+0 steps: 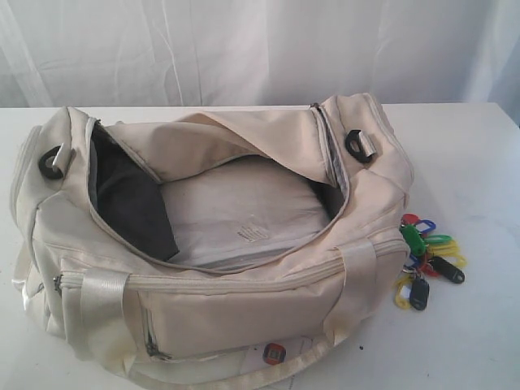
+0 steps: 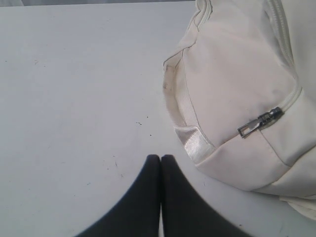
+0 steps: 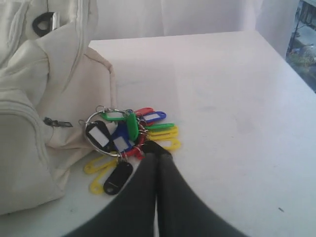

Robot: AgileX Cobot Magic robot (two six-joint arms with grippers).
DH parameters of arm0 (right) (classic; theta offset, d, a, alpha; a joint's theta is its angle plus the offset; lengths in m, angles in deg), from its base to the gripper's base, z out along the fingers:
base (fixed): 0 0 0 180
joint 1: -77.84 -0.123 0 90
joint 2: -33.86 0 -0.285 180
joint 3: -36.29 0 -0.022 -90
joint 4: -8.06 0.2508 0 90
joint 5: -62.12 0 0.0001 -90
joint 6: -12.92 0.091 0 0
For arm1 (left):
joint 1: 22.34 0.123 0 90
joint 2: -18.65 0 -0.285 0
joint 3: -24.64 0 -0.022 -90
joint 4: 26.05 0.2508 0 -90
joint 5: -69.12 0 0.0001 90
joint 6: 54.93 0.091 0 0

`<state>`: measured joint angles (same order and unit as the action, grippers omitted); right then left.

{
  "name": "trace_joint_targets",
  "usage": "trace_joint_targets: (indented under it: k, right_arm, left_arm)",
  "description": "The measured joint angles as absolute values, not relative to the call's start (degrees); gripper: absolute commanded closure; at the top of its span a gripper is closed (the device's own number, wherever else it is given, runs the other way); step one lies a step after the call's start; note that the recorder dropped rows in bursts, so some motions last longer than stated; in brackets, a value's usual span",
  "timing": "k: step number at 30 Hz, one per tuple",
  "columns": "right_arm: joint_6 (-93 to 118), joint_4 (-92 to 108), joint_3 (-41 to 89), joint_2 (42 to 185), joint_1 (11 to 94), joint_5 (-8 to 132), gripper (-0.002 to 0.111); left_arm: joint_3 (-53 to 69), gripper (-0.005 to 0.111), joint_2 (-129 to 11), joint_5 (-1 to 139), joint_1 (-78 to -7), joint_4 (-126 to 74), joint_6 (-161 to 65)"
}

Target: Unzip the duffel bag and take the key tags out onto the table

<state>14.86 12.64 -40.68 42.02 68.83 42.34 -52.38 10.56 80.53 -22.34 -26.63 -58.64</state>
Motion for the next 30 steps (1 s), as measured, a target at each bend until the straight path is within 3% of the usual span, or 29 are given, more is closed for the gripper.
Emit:
trace_joint_targets:
  k: [30]
  right_arm:
    - [14.9,7.5,-40.7,42.0,67.1,43.0,0.108]
  left_arm:
    - [-52.4,0.107,10.6,80.5,-22.3,-26.6,-58.6]
